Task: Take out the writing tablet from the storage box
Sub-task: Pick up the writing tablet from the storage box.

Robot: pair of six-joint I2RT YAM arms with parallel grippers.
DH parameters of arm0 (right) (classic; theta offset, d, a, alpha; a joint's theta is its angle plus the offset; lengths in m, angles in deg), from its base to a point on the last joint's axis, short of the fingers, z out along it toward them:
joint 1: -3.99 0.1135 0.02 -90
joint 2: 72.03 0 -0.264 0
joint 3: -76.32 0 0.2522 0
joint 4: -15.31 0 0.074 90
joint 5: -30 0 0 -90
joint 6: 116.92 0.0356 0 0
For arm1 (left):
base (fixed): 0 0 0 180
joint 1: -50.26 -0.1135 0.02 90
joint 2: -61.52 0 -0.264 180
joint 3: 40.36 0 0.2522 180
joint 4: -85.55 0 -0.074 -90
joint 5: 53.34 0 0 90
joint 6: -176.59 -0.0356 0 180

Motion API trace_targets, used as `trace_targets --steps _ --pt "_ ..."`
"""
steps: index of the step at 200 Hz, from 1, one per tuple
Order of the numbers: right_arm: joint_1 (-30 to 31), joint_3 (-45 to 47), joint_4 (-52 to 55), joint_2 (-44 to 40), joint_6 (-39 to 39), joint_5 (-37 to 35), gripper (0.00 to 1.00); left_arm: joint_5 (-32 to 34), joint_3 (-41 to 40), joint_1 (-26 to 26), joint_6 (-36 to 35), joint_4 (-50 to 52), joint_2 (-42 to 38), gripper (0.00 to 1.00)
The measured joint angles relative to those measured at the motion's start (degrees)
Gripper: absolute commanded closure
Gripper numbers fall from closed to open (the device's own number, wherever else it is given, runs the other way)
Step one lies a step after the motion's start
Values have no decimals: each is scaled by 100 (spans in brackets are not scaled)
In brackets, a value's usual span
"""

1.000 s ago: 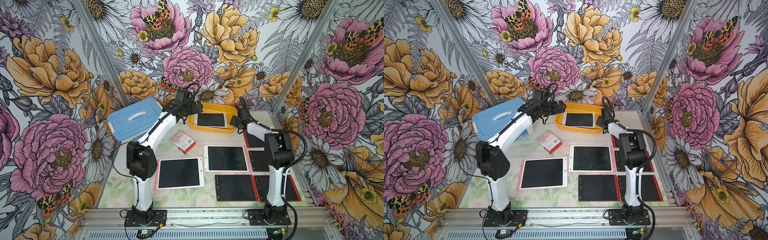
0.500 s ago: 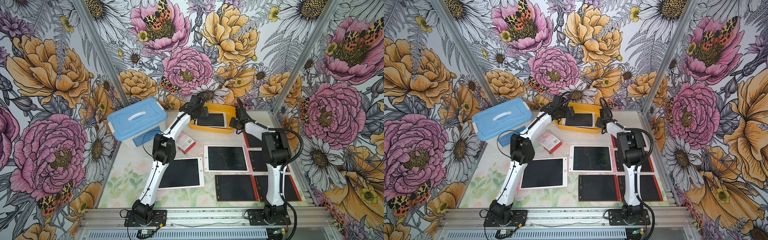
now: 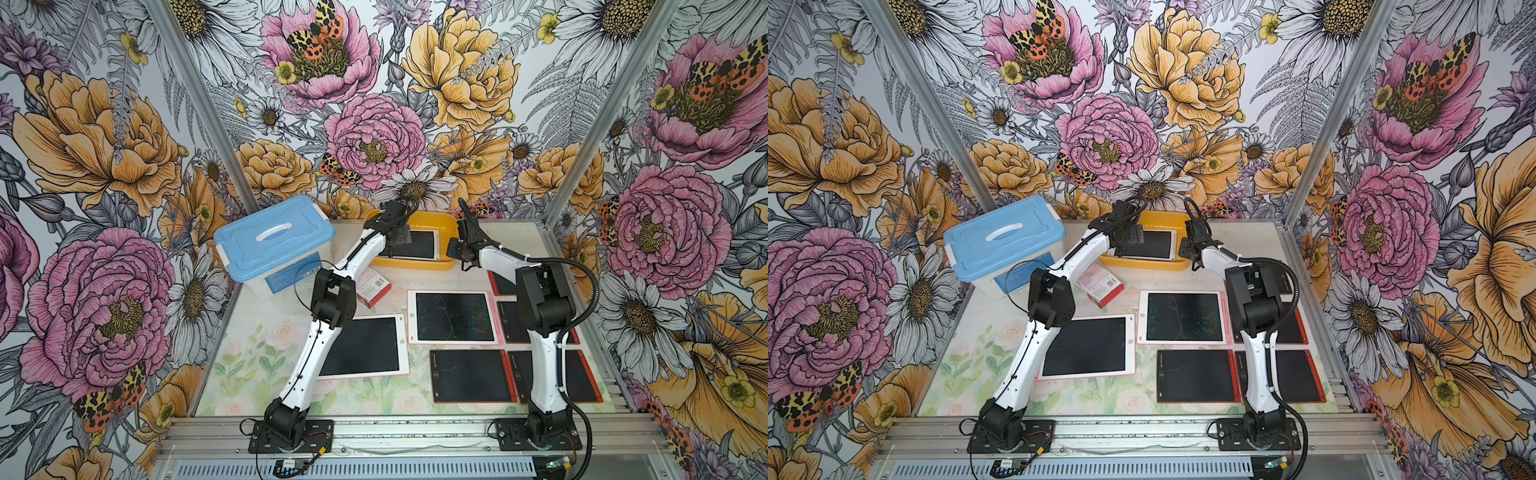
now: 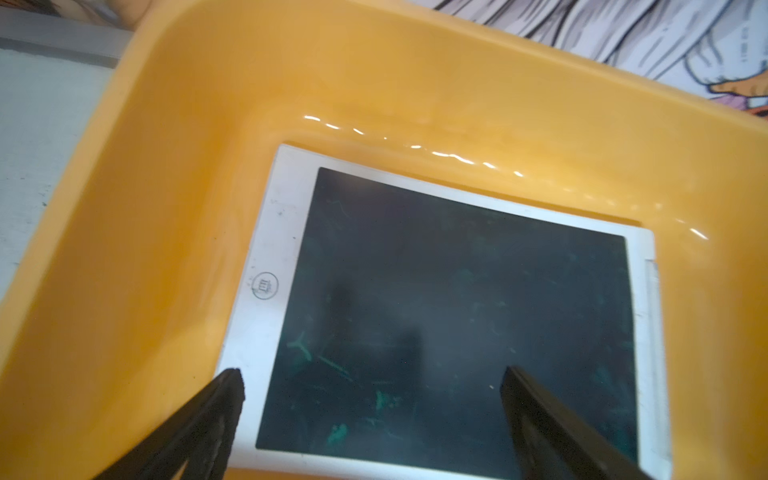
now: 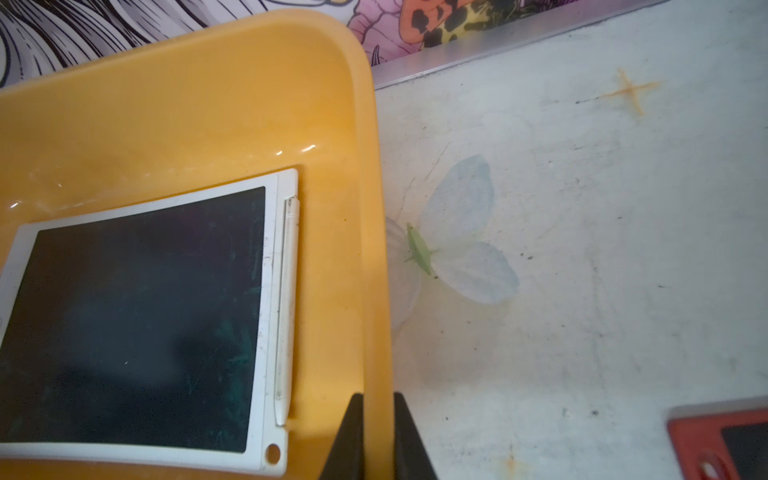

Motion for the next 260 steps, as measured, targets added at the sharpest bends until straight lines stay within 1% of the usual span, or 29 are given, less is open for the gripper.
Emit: trace_targets --steps 46,81,140,166,199,233,260 --pt "0 0 0 0 -15 13 87 55 197 -278 2 57 385 1" --pt "28 -39 50 0 -24 39 88 -22 498 -391 11 63 479 1" --pt "103 -162 136 0 -42 22 89 -109 592 -413 4 63 588 1" --pt "133 -208 181 0 -50 17 89 -271 601 -398 -13 28 721 2" --pt "138 -313 269 50 -74 11 90 -734 688 -442 52 -55 743 4" --pt "133 -522 334 273 -111 -28 90 -1604 721 -553 284 -247 743 8" --pt "140 -675 361 378 -153 -26 91 -2142 721 -577 470 -389 741 10"
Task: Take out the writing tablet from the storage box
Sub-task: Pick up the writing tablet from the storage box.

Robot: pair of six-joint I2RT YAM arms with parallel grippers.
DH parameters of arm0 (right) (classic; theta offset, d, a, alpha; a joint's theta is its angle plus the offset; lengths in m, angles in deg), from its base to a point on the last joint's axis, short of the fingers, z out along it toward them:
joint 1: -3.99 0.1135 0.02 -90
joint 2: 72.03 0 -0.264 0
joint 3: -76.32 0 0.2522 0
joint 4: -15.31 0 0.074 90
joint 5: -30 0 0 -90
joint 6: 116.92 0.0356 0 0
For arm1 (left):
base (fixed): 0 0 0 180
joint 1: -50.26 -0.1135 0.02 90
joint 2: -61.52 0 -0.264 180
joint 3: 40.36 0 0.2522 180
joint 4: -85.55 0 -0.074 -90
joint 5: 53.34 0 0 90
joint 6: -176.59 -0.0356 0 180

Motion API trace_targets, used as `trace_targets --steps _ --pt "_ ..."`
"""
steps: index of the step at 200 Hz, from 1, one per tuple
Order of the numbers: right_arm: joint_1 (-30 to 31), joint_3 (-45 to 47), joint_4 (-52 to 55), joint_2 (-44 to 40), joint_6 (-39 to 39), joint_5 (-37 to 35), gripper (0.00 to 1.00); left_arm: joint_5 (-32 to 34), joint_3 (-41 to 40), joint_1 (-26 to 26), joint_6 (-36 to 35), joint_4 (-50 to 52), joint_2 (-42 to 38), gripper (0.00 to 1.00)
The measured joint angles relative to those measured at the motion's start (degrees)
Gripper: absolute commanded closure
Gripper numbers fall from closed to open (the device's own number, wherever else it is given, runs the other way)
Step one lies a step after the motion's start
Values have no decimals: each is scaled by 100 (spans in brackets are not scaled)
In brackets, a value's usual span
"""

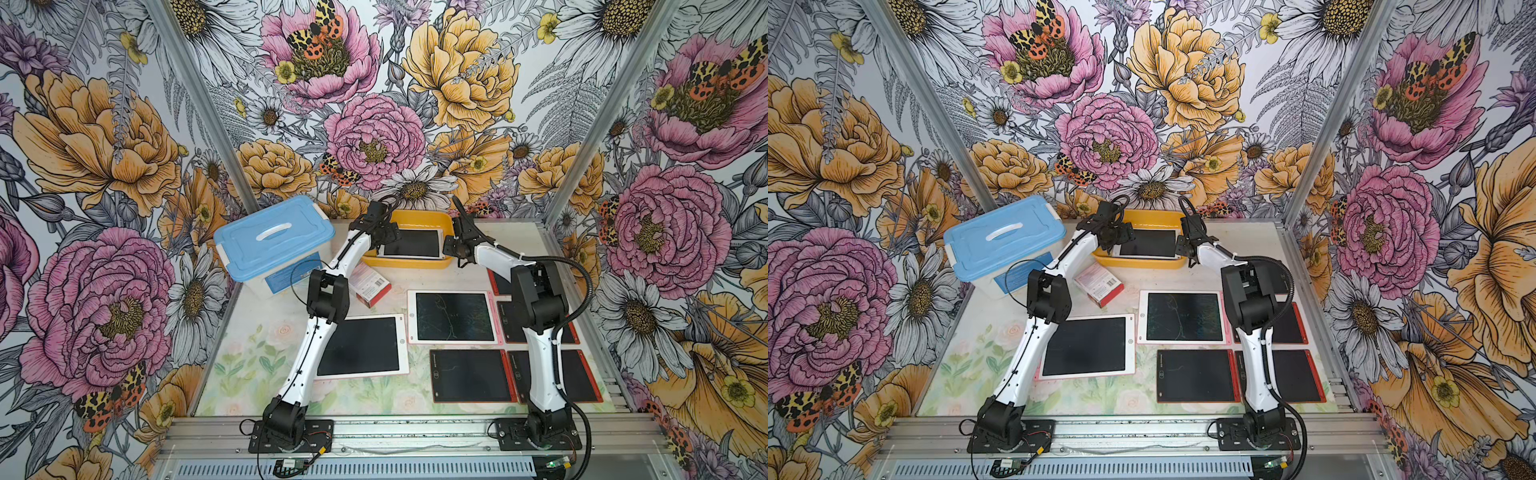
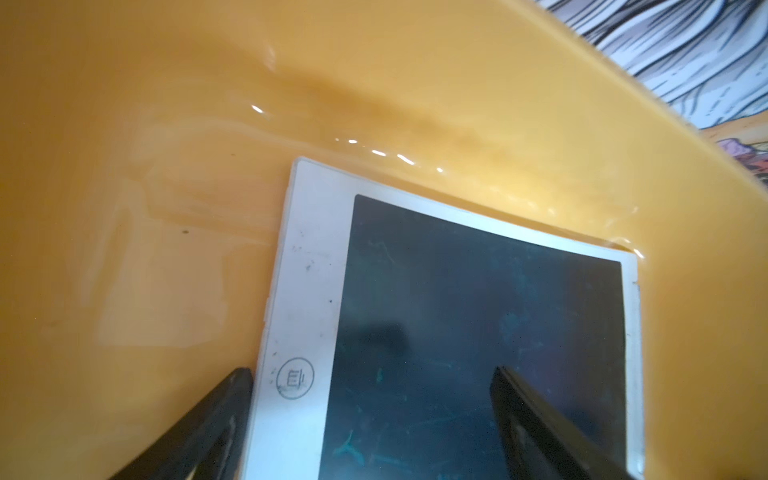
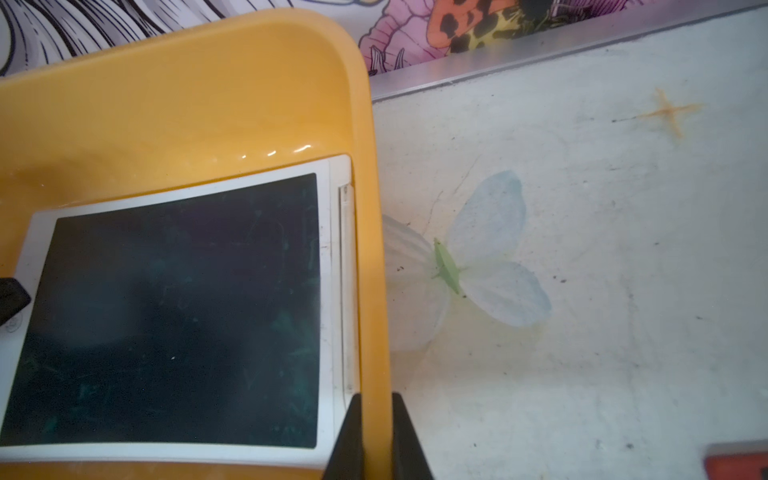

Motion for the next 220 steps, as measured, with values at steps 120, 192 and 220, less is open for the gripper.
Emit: trace_targets --steps 120,192,220 --pt "-7 -227 74 146 -33 -136 91 -1427 -358 -330 981 -654 -420 16" --pt "52 -297 2 203 2 -20 91 -2079 -874 -107 1252 -1241 -1252 24" --pt "72 -302 -15 210 2 4 92 -2081 -1333 -72 1217 -1290 -1453 31"
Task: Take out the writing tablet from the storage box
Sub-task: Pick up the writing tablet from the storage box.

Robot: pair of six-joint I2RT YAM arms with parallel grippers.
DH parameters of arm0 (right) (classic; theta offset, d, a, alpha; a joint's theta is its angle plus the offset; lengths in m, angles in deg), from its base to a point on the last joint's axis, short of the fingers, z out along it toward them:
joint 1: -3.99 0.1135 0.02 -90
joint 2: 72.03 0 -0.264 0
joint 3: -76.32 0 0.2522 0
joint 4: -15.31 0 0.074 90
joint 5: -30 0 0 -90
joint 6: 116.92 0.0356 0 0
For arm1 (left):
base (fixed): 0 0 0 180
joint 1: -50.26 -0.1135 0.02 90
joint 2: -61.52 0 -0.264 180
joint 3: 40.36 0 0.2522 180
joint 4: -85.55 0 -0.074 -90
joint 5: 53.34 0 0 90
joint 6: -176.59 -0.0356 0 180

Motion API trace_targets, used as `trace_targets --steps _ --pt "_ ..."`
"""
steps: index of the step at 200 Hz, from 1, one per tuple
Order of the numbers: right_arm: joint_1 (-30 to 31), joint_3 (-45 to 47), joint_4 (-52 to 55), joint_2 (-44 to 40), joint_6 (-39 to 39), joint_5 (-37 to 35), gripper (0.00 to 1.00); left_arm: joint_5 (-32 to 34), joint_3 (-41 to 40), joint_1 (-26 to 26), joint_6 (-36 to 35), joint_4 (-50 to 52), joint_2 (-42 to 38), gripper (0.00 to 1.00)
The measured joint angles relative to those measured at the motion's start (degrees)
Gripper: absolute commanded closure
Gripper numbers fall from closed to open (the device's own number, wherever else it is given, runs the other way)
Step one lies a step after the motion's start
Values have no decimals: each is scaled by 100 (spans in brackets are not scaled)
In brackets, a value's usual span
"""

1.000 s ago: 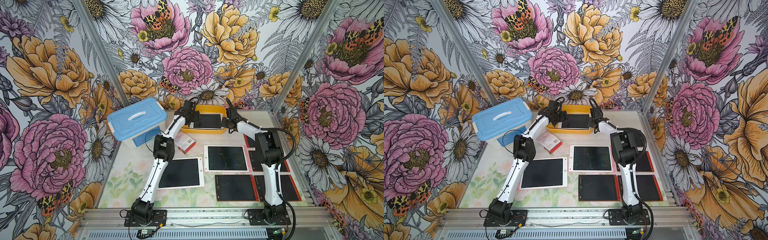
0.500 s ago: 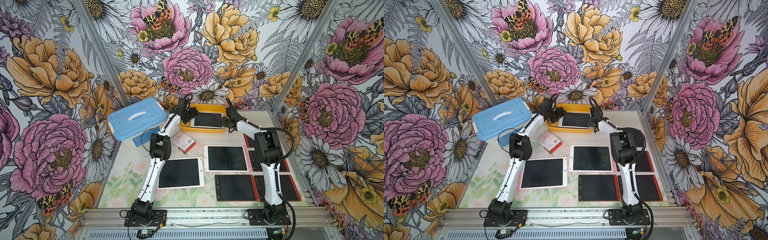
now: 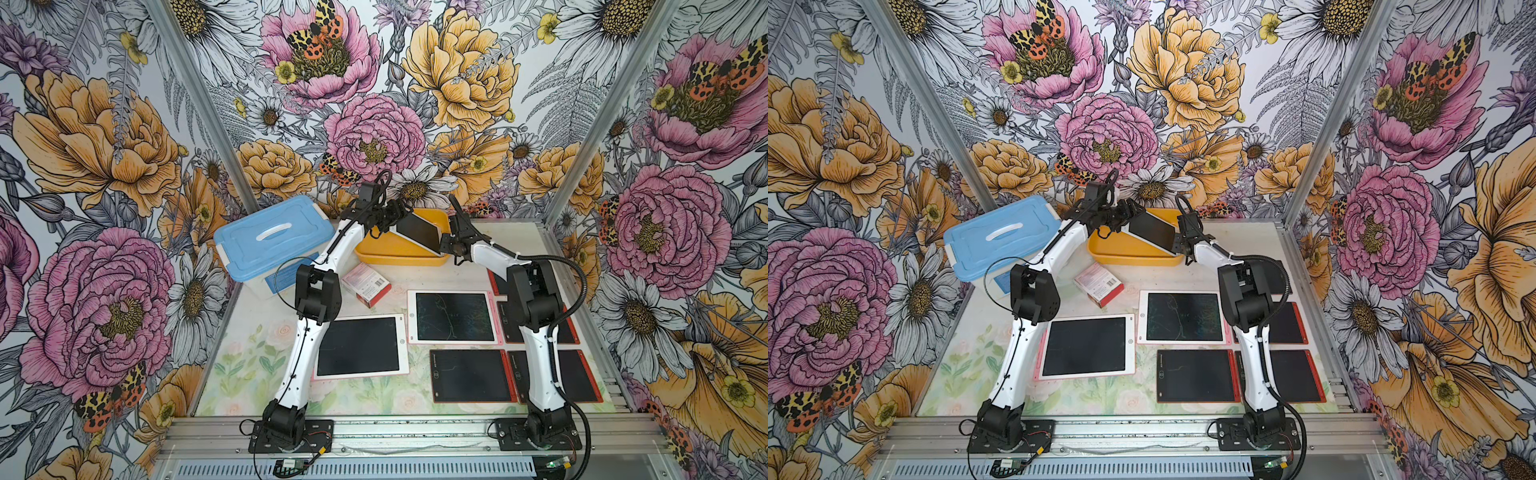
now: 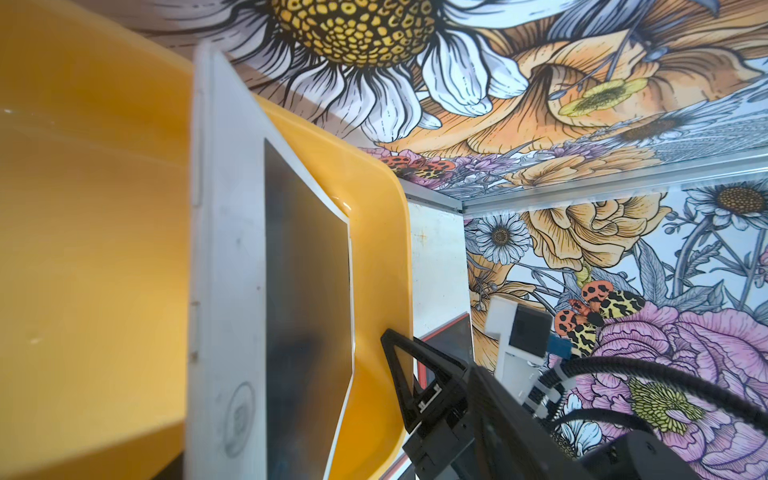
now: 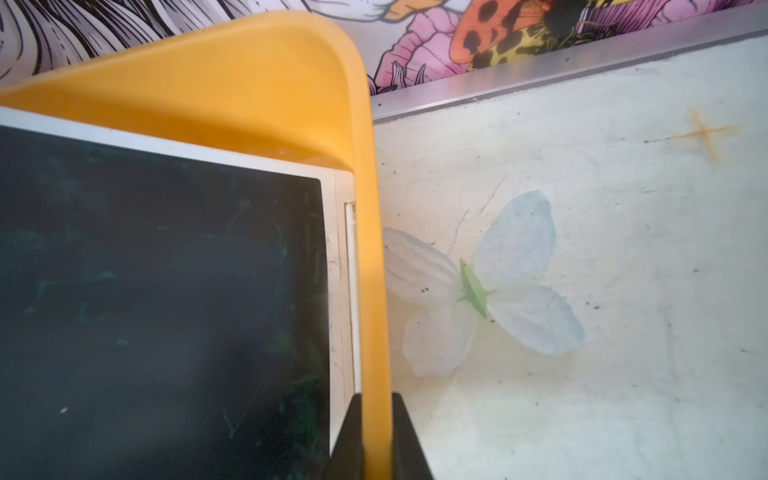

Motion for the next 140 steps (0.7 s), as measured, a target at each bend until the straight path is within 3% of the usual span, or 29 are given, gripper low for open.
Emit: trace_targets --steps 26,80,140 --pt "2 0 0 0 2 0 92 35 -468 -26 -81 9 -195 43" --pt "50 0 -4 2 33 -2 92 254 -1137 -129 -354 24 -767 87" --pt "85 0 -4 2 66 -9 92 304 -1200 -173 -391 -13 -883 100"
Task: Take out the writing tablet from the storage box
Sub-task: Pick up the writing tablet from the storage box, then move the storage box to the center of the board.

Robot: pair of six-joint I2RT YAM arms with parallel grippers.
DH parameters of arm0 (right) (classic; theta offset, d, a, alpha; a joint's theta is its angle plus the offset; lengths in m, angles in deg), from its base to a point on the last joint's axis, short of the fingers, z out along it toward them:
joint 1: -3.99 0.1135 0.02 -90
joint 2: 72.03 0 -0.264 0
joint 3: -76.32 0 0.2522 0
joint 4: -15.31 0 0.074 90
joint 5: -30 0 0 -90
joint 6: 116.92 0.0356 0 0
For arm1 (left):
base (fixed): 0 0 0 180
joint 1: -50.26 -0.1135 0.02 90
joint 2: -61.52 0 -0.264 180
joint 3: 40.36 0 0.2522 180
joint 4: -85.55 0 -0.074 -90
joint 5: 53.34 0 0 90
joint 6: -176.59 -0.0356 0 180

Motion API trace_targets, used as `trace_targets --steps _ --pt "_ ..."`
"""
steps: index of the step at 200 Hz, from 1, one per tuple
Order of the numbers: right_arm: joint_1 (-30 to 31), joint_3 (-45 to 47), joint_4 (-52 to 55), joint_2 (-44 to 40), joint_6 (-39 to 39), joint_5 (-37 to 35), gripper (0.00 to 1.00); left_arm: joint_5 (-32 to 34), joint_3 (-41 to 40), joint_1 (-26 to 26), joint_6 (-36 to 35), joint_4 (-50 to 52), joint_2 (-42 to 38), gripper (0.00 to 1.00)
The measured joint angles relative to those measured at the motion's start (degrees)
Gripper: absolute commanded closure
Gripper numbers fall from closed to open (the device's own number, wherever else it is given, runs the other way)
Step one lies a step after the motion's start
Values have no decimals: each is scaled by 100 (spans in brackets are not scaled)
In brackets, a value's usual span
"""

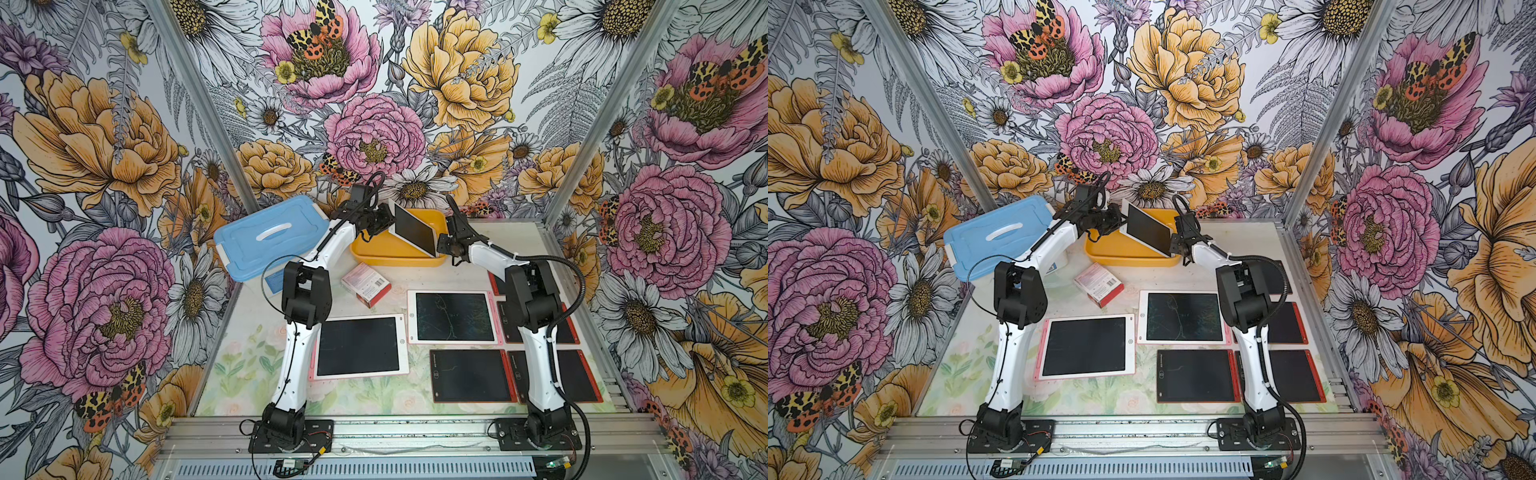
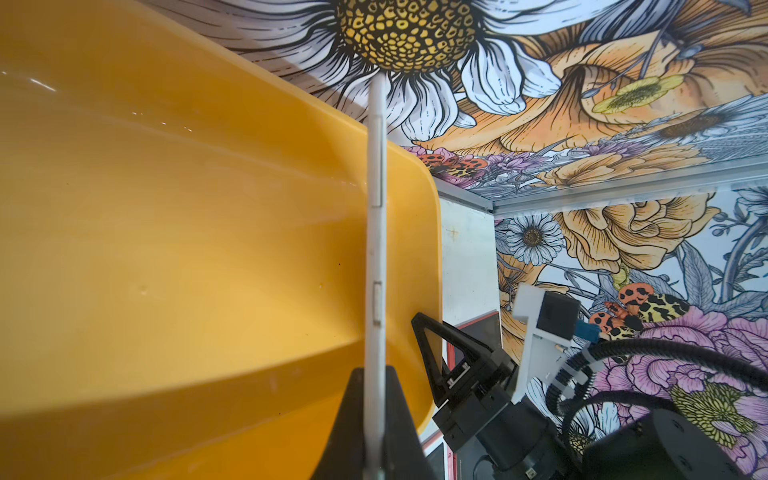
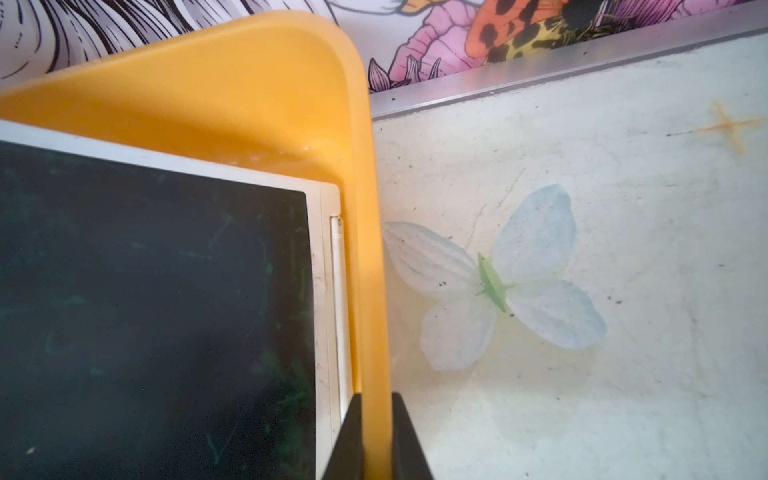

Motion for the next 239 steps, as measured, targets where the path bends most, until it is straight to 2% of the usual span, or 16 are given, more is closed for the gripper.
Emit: trace_targets --steps 75,144,189,239 --pt "87 -363 42 236 210 11 92 83 -319 -131 -92 66 -398 100" --pt "363 -925 9 616 472 9 94 175 -1134 -520 -155 -138 -1615 100" --pt "481 -997 7 682 1097 -221 94 221 -1637 -599 -153 -431 -2090 100" --pt "625 -1609 4 1091 1488 -275 92 284 -2052 -627 -184 -522 -2205 100"
